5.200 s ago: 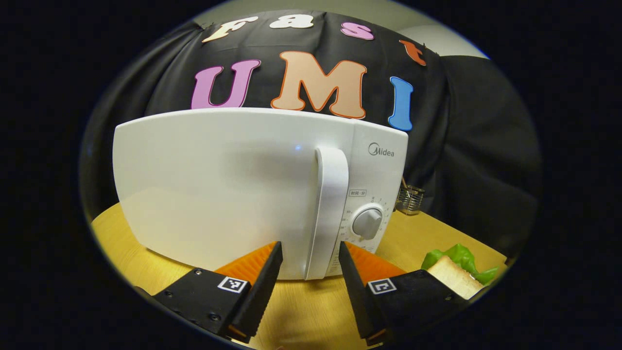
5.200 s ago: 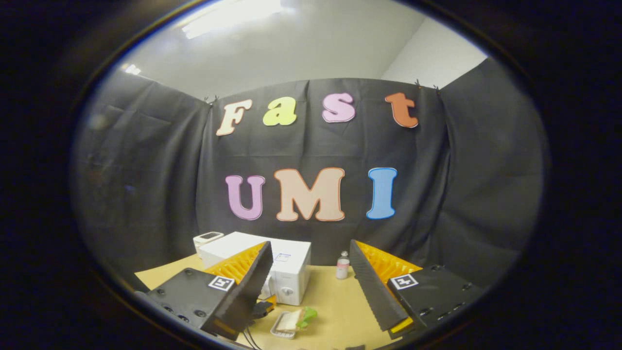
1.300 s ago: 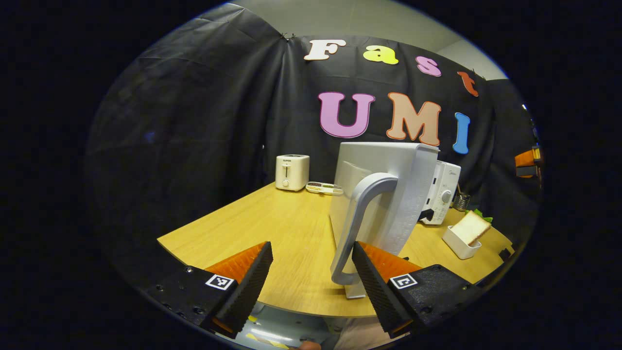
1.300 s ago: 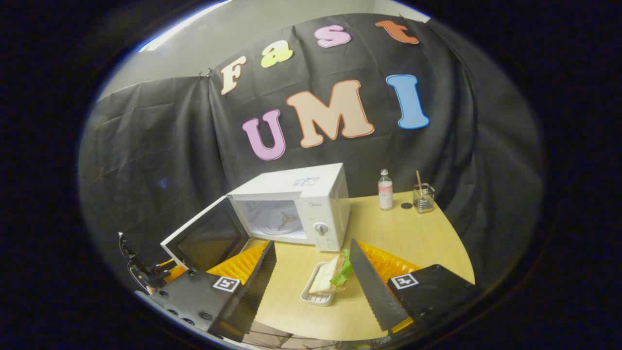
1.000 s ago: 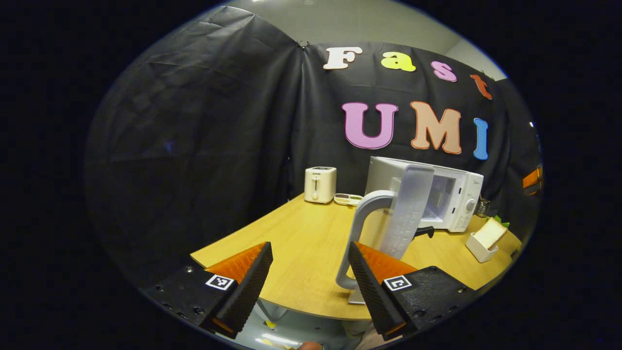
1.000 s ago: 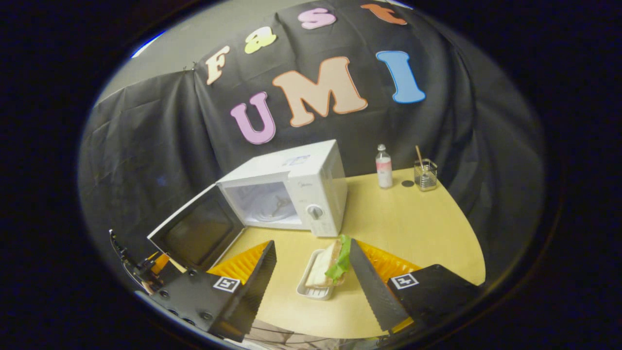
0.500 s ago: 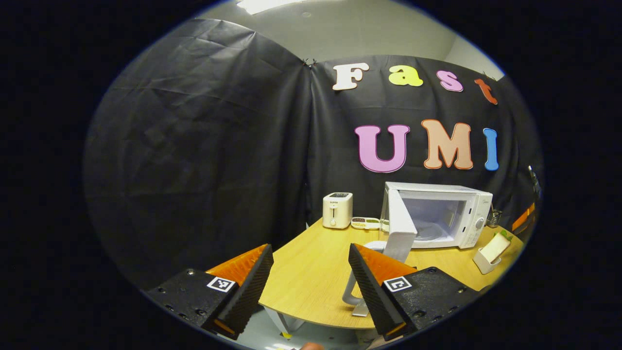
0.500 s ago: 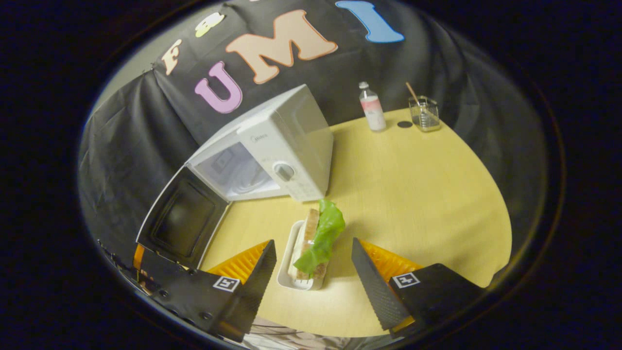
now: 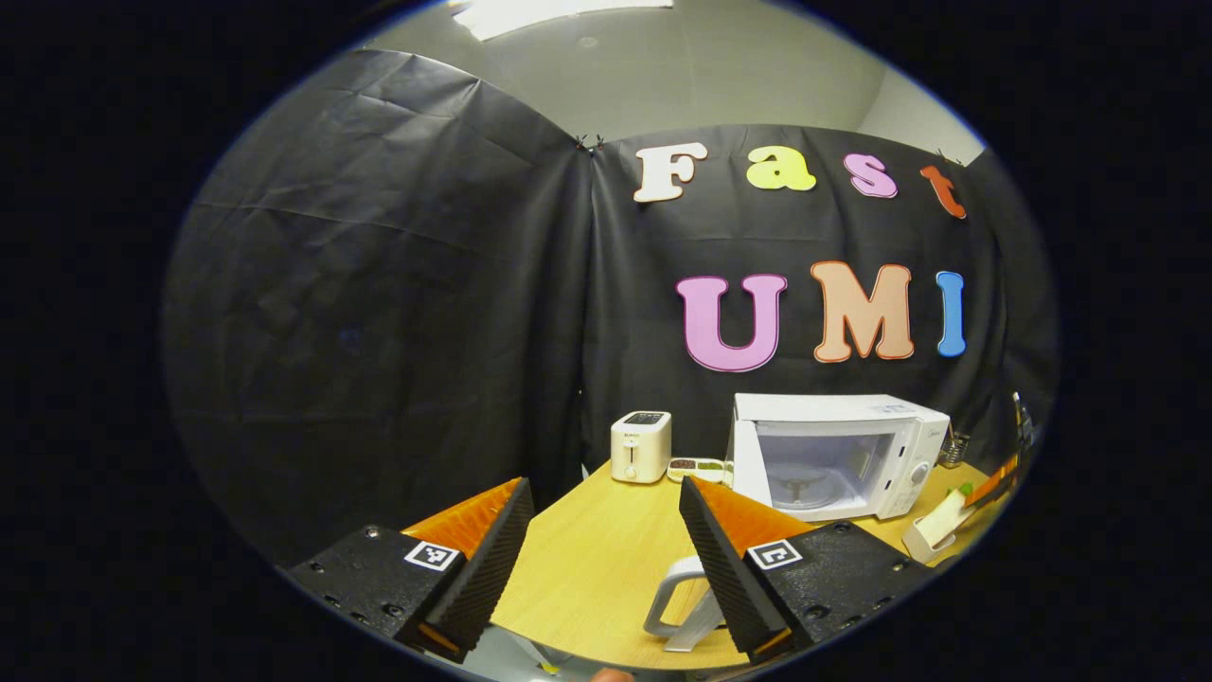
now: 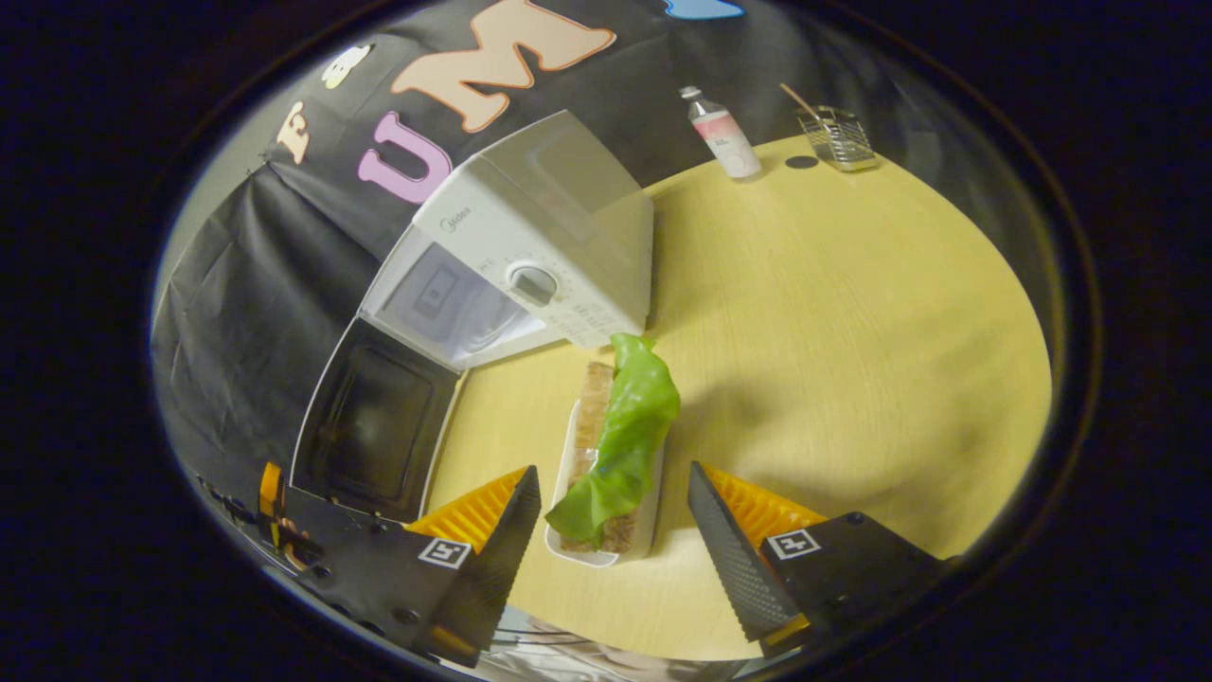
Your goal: Open the microwave oven with the left hand, put the food in, and close the microwave oven.
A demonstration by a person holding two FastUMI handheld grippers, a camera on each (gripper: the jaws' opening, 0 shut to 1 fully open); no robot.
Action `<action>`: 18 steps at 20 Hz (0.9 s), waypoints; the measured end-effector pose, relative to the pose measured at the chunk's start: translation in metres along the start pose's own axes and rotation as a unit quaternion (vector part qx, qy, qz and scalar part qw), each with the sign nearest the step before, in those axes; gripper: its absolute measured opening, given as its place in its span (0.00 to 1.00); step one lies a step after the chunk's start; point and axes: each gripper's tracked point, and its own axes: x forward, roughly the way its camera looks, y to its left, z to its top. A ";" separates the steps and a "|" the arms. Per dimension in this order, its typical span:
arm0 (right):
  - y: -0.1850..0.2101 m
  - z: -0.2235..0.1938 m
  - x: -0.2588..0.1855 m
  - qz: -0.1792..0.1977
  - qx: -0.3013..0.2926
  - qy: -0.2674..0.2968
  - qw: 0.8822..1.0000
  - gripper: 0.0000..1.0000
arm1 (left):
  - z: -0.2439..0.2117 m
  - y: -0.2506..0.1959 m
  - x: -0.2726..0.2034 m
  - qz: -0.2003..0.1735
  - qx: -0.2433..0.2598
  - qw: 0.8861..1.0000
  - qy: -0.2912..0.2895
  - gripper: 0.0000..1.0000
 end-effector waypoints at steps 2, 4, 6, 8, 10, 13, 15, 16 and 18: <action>0.000 -0.005 0.007 0.003 0.010 0.006 1.000 0.77 | 0.015 -0.004 0.011 -0.001 -0.009 1.000 -0.012 0.95; 0.002 -0.009 0.011 0.004 0.023 0.013 1.000 0.58 | 0.028 -0.008 0.019 -0.006 -0.012 1.000 -0.021 0.95; 0.004 -0.015 0.014 0.002 0.026 0.023 0.999 0.36 | 0.036 -0.010 0.026 -0.008 -0.008 1.000 -0.028 0.92; 0.004 -0.015 0.031 -0.002 0.031 0.015 0.999 0.35 | 0.046 -0.013 0.029 -0.007 -0.002 0.999 -0.039 0.95; 0.005 -0.013 0.014 0.001 0.019 0.010 1.000 0.38 | 0.053 -0.021 0.030 -0.013 0.002 0.999 -0.047 0.94; 0.007 -0.006 0.008 0.001 0.001 -0.027 1.000 0.37 | 0.059 -0.028 0.031 -0.022 0.000 0.998 -0.058 0.92; 0.012 -0.005 0.003 0.004 -0.009 -0.048 0.999 0.37 | 0.057 -0.030 0.032 -0.025 0.002 0.998 -0.059 0.92; 0.017 -0.003 -0.002 0.010 -0.013 -0.058 0.998 0.37 | 0.056 -0.030 0.032 -0.026 0.003 0.998 -0.056 0.94; 0.027 0.000 -0.013 0.023 -0.019 -0.081 0.996 0.37 | 0.054 -0.027 0.032 -0.023 0.006 0.998 -0.053 0.92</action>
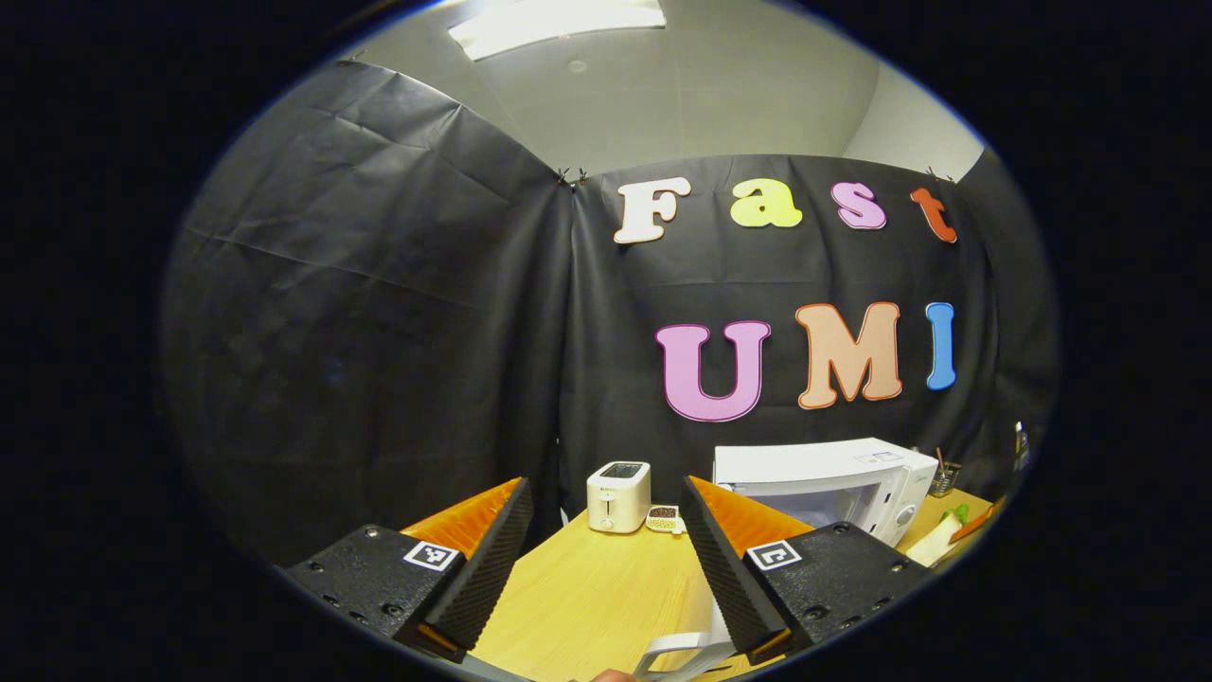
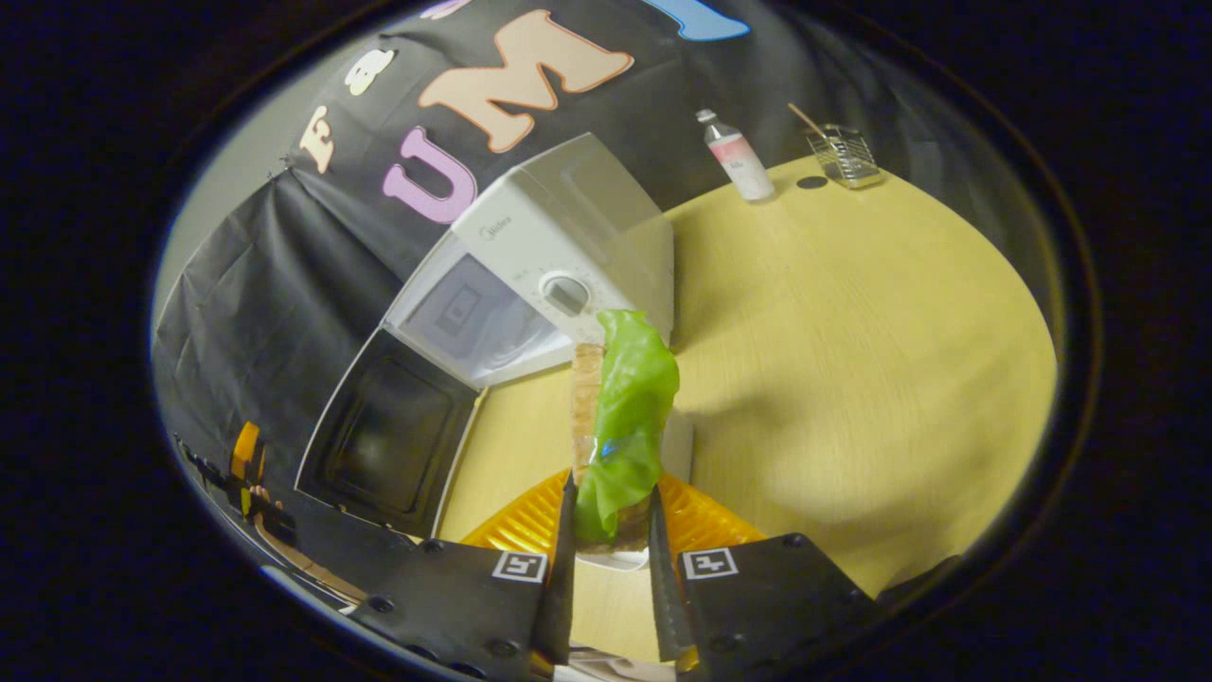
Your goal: Open the microwave oven with the left hand, put the food in, and close the microwave oven.
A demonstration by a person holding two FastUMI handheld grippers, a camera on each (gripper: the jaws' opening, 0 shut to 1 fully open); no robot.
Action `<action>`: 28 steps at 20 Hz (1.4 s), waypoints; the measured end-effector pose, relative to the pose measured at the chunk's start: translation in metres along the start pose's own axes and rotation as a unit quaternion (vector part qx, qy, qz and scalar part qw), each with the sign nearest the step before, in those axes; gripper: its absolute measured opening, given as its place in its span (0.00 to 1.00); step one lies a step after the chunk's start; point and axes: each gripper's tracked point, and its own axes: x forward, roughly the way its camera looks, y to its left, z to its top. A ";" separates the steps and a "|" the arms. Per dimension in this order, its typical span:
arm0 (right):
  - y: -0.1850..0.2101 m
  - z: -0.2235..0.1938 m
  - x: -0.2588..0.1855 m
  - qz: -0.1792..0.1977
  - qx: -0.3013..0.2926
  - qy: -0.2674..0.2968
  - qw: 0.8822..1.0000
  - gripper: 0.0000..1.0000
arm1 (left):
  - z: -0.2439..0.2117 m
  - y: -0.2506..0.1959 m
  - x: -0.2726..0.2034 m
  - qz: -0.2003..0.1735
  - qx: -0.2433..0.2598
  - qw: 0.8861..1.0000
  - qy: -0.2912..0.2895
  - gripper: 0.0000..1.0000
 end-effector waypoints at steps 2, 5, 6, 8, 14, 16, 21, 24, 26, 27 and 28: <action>0.013 0.003 -0.008 0.012 -0.010 -0.028 0.999 0.30 | -0.002 0.005 -0.001 0.005 0.003 1.000 -0.002 0.92; 0.043 0.006 -0.011 0.030 -0.027 -0.084 0.996 0.37 | -0.003 0.009 -0.003 0.011 0.005 1.000 -0.006 0.95; 0.057 0.005 -0.010 0.040 -0.029 -0.099 0.994 0.37 | -0.003 0.008 -0.004 0.010 0.006 1.000 -0.007 0.95; 0.089 0.002 -0.005 0.071 -0.020 -0.127 0.989 0.30 | -0.003 0.009 -0.005 0.010 0.008 1.000 -0.008 0.95; 0.167 -0.022 0.039 0.126 0.022 -0.173 0.977 0.37 | -0.005 0.017 -0.012 0.011 0.009 1.000 -0.008 0.95; 0.176 -0.020 0.059 0.115 0.028 -0.188 0.975 0.37 | -0.007 0.020 -0.014 0.014 0.011 1.000 -0.005 0.95; 0.189 -0.010 0.102 0.088 0.029 -0.204 0.975 0.37 | -0.013 0.030 -0.019 0.019 0.009 1.000 -0.002 0.92; 0.190 0.009 0.127 0.071 0.037 -0.217 0.973 0.37 | -0.016 0.034 -0.021 0.021 0.004 1.000 -0.003 0.98; 0.188 0.023 0.148 0.054 0.037 -0.225 0.972 0.37 | -0.017 0.035 -0.019 0.023 0.004 1.000 -0.002 0.96; 0.186 0.029 0.157 0.044 0.033 -0.228 0.972 0.37 | -0.019 0.037 -0.019 0.025 0.004 1.000 -0.001 0.95; 0.185 0.036 0.167 0.040 0.036 -0.230 0.972 0.37 | -0.020 0.038 -0.018 0.026 0.004 1.000 -0.001 0.95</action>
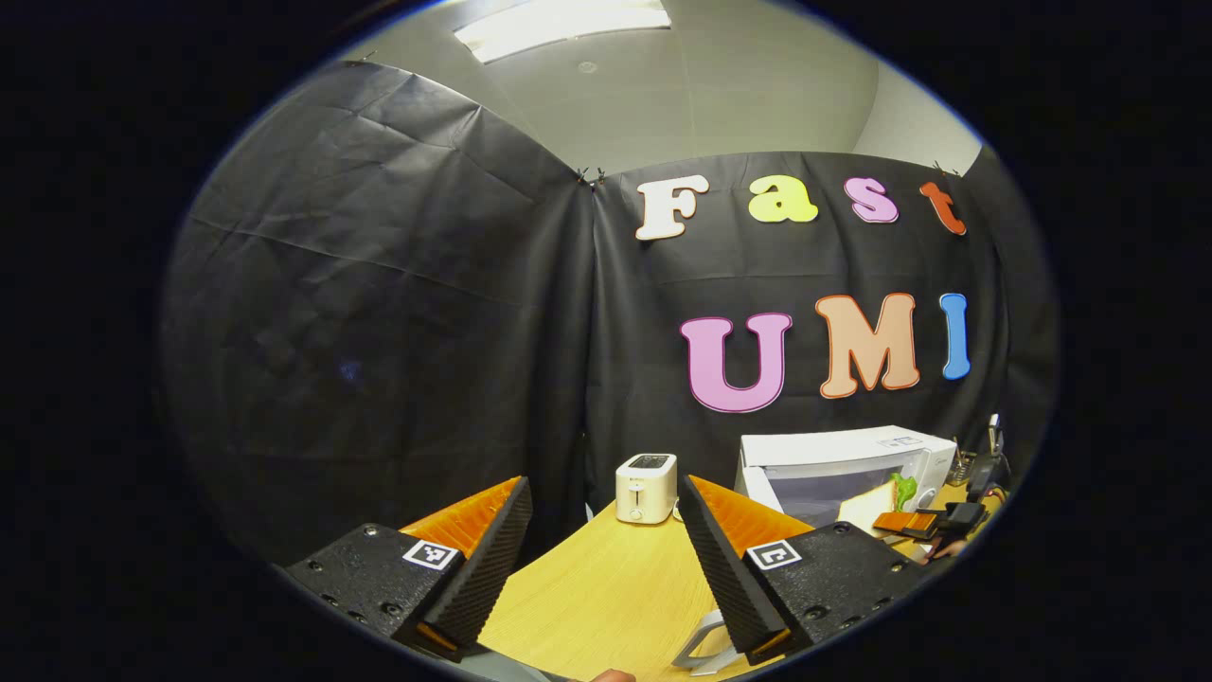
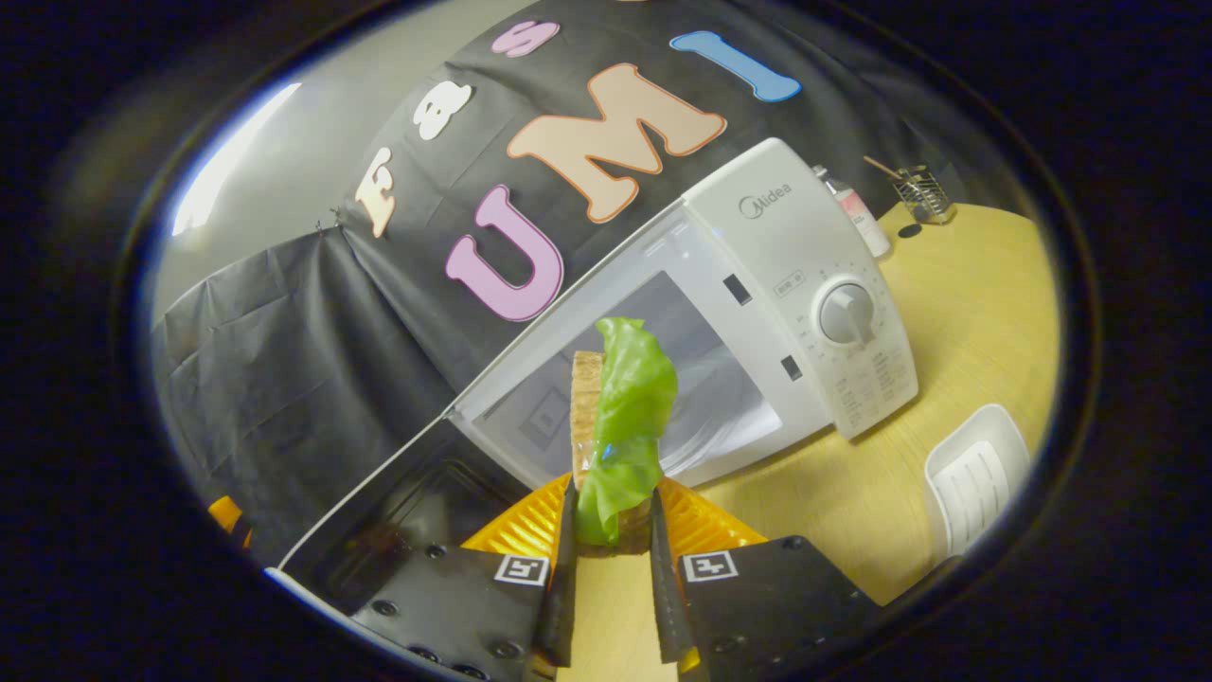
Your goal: Open the microwave oven with the left hand, put the food in, and close the microwave oven.
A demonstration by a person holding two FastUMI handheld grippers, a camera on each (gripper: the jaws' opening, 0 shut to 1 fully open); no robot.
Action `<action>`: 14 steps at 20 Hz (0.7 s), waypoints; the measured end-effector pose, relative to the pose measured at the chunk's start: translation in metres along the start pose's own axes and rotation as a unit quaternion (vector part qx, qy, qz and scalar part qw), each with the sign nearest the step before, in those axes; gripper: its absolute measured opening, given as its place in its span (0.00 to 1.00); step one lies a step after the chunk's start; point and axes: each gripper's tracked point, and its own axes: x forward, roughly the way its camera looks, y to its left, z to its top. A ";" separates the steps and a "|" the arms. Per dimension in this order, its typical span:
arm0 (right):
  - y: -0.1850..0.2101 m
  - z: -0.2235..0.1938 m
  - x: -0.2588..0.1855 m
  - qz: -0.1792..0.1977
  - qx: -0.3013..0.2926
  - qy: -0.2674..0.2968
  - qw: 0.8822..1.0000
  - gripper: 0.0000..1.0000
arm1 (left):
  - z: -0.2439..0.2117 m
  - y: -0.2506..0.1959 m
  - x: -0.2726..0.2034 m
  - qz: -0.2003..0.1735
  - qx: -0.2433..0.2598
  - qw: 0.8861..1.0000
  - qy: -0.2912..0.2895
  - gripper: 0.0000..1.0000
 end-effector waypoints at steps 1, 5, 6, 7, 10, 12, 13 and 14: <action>0.000 0.001 0.010 0.001 0.009 -0.001 1.000 0.37 | -0.002 0.002 0.000 0.001 0.000 1.000 0.001 0.95; -0.013 0.000 0.045 -0.017 0.022 0.008 1.000 0.37 | -0.009 0.006 0.004 0.007 -0.002 1.000 0.008 0.95; -0.017 0.000 0.053 -0.017 0.024 0.012 0.999 0.36 | -0.010 0.008 0.005 0.009 -0.002 1.000 0.009 0.95; -0.020 -0.001 0.060 -0.018 0.026 0.016 0.999 0.36 | -0.012 0.010 0.006 0.011 -0.001 1.000 0.011 0.95; -0.018 0.003 0.074 -0.007 0.031 0.019 0.999 0.36 | -0.016 0.009 0.008 0.014 -0.001 1.000 0.017 0.92; -0.020 0.002 0.073 -0.012 0.016 0.011 1.000 0.36 | -0.019 0.009 0.011 0.012 -0.003 1.000 0.022 0.95; -0.022 0.005 0.074 -0.022 0.006 0.000 1.000 0.29 | -0.019 0.007 0.010 0.012 -0.003 1.000 0.024 0.95; -0.031 0.011 0.075 -0.040 -0.012 -0.010 0.999 0.29 | -0.020 0.007 0.010 0.010 -0.003 1.000 0.025 0.95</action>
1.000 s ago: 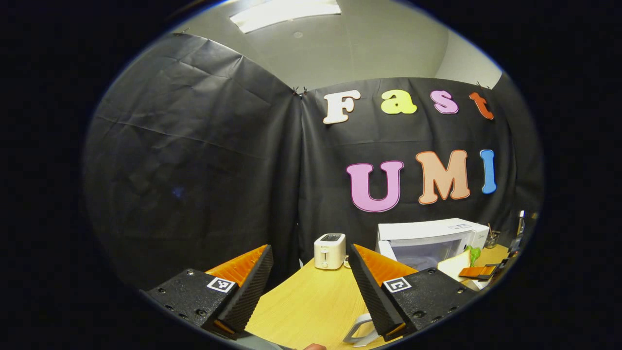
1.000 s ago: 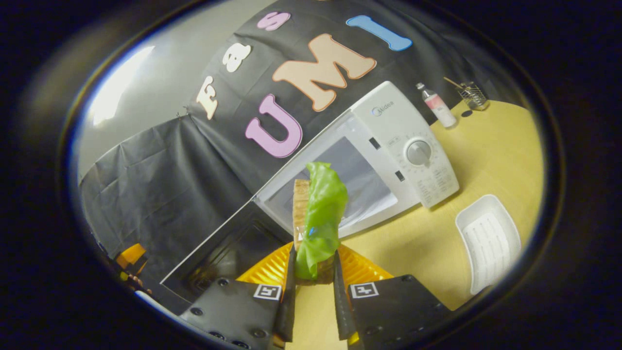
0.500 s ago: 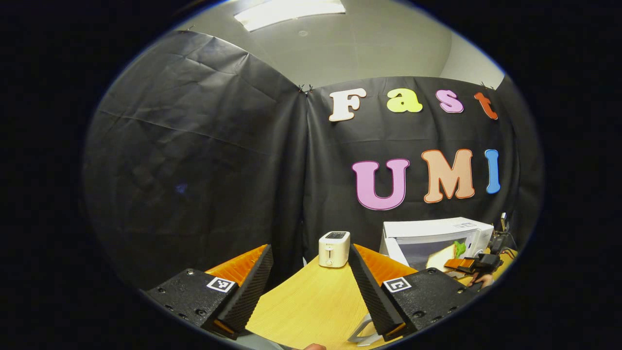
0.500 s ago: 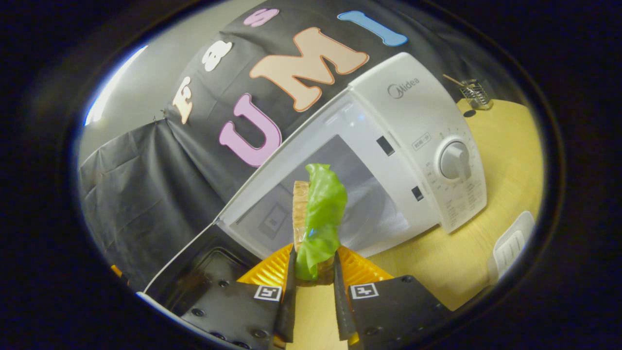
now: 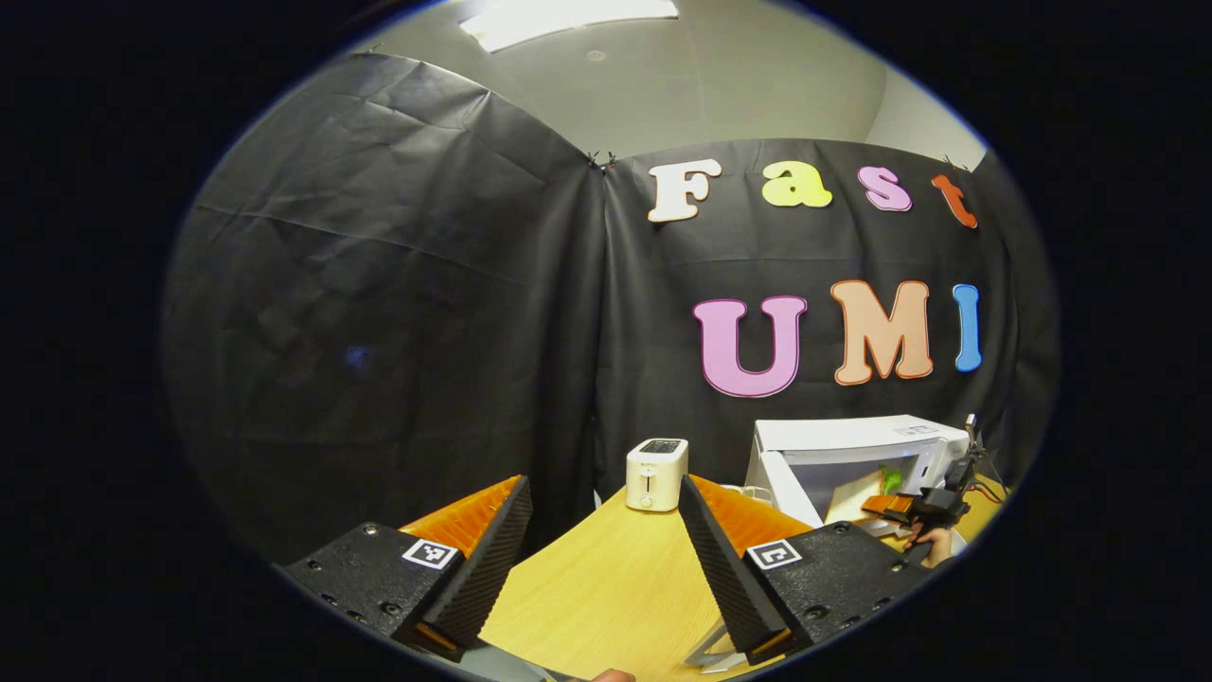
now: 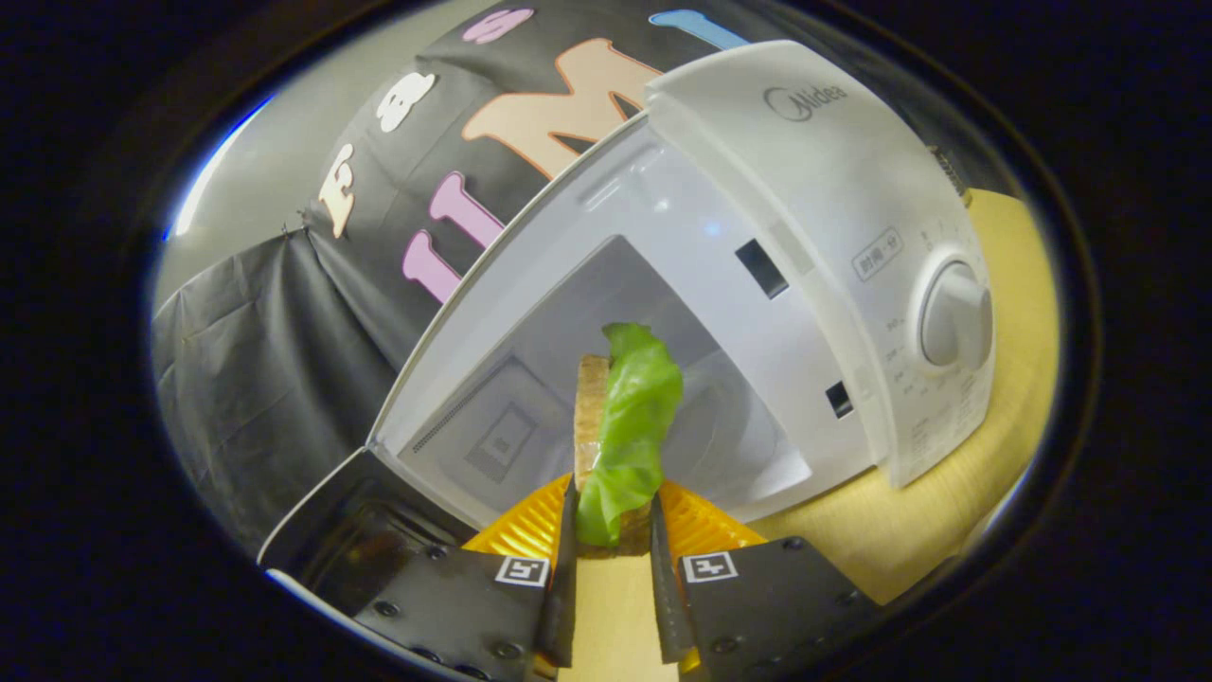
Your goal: Open the microwave oven with the left hand, put the food in, and close the microwave oven.
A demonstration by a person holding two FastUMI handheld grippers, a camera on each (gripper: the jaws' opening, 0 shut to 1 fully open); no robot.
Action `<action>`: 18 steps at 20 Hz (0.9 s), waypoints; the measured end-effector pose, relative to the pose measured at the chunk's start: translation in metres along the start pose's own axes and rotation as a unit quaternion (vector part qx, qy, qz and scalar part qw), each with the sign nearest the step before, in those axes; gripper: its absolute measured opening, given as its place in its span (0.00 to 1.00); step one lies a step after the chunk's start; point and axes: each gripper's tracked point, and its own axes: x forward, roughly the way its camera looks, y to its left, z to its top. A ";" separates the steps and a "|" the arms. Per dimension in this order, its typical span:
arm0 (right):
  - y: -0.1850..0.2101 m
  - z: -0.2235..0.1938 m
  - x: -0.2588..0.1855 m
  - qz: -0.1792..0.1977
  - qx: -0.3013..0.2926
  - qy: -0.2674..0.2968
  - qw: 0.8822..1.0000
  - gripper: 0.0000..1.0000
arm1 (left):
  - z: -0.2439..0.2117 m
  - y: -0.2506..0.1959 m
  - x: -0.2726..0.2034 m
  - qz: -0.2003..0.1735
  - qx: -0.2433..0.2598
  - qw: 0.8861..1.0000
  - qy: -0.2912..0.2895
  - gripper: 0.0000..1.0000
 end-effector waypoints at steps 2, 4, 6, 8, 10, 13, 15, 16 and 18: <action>-0.010 0.005 0.012 -0.005 -0.002 0.000 1.000 0.47 | -0.001 0.000 0.001 0.000 0.002 1.000 0.000 0.95; -0.016 0.006 0.017 -0.021 -0.014 -0.001 1.000 0.41 | -0.001 0.000 -0.001 0.002 0.003 1.000 0.000 0.95; -0.022 0.006 0.015 -0.033 -0.035 0.000 0.999 0.66 | -0.004 0.000 -0.002 0.001 0.001 1.000 0.003 0.95; -0.024 0.004 0.015 -0.040 -0.049 0.003 0.998 0.84 | -0.009 -0.001 -0.001 0.001 -0.001 1.000 0.008 0.95; -0.028 0.004 0.013 -0.048 -0.064 0.000 0.997 0.89 | -0.013 0.000 0.000 0.001 -0.002 1.000 0.015 0.95; -0.033 0.005 0.008 -0.061 -0.096 -0.011 0.993 0.89 | -0.019 0.000 -0.001 0.001 -0.004 1.000 0.022 0.92; -0.035 0.005 0.005 -0.062 -0.109 -0.006 0.992 0.89 | -0.019 0.001 0.001 0.002 -0.005 1.000 0.024 0.99; -0.036 0.006 0.002 -0.062 -0.116 -0.004 0.991 0.89 | -0.021 0.002 0.000 0.002 -0.005 1.000 0.025 0.99; -0.035 0.008 -0.005 -0.062 -0.143 -0.010 0.988 0.95 | -0.021 0.001 -0.001 0.001 -0.004 1.000 0.026 0.95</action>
